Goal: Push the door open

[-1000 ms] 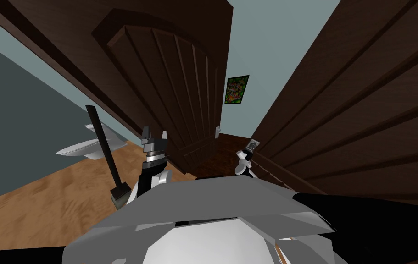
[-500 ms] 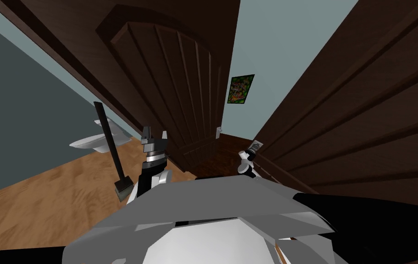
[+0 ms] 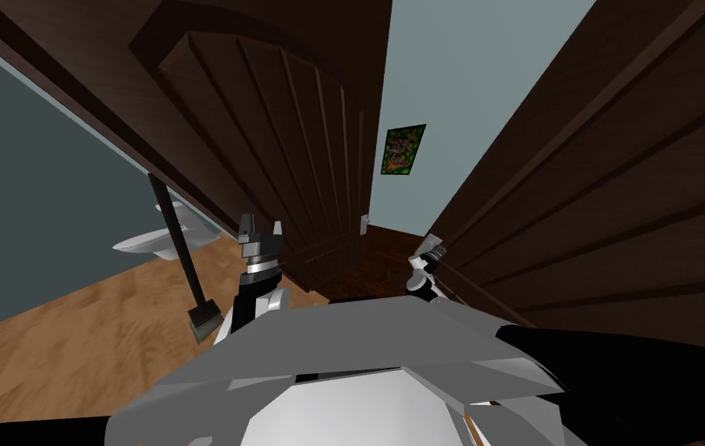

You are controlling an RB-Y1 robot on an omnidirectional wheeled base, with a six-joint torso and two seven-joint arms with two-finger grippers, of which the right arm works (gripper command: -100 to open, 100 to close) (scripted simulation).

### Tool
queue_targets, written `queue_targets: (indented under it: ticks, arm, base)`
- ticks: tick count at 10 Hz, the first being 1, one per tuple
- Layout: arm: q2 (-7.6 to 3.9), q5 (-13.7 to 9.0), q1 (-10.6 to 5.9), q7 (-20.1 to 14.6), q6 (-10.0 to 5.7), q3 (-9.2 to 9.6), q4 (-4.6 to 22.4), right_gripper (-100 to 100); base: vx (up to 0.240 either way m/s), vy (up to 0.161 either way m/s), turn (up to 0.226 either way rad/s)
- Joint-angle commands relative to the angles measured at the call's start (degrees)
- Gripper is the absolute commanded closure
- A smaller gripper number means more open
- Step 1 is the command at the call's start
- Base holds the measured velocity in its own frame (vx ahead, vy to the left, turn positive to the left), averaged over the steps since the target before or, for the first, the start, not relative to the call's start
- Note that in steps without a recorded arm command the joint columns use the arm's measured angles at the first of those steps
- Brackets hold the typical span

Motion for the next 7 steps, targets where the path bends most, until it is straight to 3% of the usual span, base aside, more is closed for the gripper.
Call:
queue_targets:
  ticks: [1,7]
  arm:
    - [0.48,-0.22,-0.7,0.94,-0.26,-0.99,-0.36,-100]
    - [2.52,-0.95,-3.05,4.09,-1.12,-4.34,-1.57,-100]
  base:
    - [0.011,0.102,0.031]
    - [-0.006,0.216,0.028]
